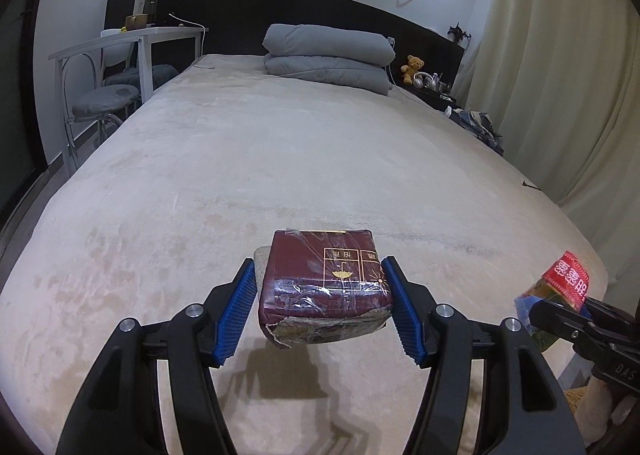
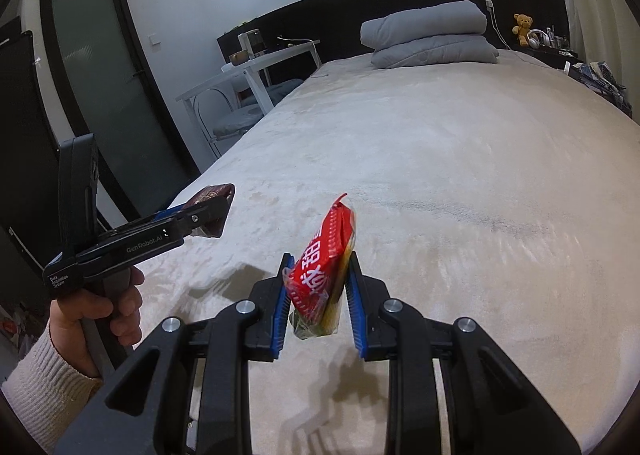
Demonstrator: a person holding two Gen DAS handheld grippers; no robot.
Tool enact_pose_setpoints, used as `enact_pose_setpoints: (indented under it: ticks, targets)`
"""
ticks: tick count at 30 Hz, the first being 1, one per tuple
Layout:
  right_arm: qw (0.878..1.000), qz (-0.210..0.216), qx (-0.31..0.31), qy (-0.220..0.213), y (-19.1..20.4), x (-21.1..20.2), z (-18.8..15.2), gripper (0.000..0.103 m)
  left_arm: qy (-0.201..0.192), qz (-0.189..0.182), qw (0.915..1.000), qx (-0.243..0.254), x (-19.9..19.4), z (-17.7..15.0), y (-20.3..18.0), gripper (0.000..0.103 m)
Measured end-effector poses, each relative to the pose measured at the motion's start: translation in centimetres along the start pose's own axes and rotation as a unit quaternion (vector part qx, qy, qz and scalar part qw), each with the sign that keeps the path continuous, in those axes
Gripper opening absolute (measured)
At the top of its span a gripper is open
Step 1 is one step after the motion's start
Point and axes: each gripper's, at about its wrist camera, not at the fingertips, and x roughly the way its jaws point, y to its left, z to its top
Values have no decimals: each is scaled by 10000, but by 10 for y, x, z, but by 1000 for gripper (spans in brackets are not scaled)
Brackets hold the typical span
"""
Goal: Collect trash
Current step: 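Carry the chip bag and dark red pack down toward the black bin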
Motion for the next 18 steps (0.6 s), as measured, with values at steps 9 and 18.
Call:
enact_pose_setpoints:
  ticks: [9,18]
  targets:
    - [9998,-43,-136,-111,22,-26,-36,28,-219,-212,9995,42,-53,-41,-14,62]
    - [10000,12,53,-68,30,-55,-72,28,-311,-144,9993,153,-94,-87,-33,62]
